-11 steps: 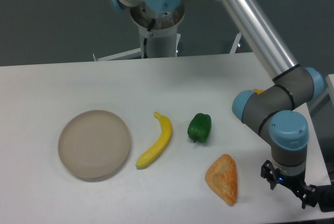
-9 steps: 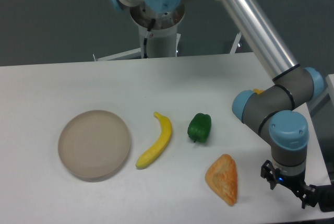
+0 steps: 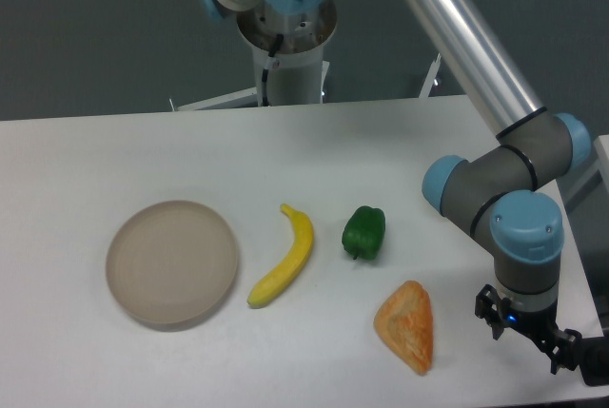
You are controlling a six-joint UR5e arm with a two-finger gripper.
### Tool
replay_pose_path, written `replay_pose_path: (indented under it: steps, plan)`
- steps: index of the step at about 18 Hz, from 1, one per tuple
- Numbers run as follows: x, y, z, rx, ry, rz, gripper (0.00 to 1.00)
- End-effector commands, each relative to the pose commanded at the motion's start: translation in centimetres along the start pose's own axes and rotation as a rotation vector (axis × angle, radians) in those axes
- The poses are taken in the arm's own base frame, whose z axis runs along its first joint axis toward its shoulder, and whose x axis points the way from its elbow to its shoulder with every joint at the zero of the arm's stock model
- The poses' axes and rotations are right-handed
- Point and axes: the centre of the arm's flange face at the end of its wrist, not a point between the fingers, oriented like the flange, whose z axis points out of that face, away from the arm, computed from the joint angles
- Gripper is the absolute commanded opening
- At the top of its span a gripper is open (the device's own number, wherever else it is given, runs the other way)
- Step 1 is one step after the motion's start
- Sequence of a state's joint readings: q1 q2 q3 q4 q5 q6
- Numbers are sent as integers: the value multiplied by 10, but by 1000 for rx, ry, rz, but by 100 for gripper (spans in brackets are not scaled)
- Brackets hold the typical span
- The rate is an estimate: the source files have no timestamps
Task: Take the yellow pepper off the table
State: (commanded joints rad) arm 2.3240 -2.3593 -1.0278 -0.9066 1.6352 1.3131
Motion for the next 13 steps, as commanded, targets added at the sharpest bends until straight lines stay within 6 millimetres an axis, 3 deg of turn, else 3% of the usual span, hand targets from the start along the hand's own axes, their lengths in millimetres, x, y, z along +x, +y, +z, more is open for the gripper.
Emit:
replay_pose_path:
  steps: [7,13]
  plan:
    - [0,16,-24,5,1,-18,100]
    - [24,66,-63,-33,73,-65,100]
